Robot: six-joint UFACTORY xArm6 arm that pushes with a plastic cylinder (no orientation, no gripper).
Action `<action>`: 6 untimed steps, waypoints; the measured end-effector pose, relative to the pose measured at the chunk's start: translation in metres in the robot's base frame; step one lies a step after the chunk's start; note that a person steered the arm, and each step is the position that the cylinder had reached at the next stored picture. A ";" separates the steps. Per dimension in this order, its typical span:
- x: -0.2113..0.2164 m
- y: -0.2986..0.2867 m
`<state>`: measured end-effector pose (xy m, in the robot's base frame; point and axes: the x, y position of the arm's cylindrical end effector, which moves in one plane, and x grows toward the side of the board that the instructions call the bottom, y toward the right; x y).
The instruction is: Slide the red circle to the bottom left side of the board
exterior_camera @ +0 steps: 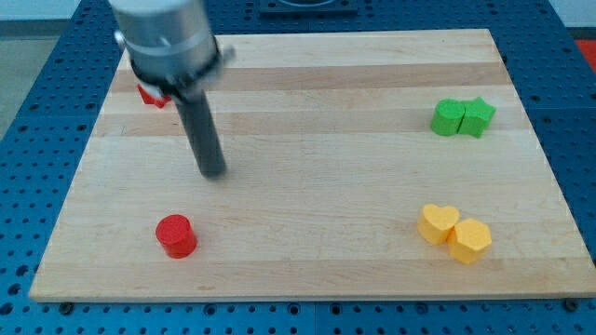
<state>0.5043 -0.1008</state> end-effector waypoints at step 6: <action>0.018 -0.101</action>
